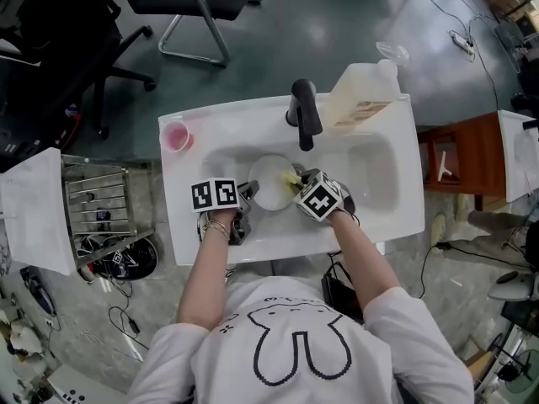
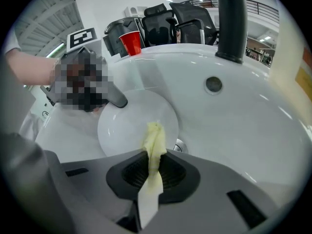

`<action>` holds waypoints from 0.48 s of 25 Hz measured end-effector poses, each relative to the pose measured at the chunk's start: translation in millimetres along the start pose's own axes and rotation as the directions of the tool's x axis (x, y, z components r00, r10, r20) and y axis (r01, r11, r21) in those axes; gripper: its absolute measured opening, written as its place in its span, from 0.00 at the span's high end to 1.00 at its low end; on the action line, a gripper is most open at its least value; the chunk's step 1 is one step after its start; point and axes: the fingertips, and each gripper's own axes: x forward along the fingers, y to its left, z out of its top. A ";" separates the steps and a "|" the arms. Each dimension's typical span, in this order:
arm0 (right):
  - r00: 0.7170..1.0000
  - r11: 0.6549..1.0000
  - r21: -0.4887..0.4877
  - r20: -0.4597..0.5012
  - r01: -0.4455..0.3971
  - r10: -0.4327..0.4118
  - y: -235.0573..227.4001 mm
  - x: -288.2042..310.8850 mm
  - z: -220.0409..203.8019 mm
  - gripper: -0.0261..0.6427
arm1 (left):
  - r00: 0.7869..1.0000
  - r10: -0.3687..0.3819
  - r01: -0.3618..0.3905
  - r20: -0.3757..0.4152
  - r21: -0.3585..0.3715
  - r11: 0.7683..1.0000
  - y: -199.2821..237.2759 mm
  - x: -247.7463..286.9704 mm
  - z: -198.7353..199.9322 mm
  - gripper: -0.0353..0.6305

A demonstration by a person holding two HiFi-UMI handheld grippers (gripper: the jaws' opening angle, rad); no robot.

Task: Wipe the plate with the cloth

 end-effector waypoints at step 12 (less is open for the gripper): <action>0.955 0.969 0.135 0.187 0.205 -0.229 21.4 -67.9 31.1 0.89 | 0.995 -0.090 0.085 0.042 0.111 0.990 -23.7 -48.4 6.7 0.92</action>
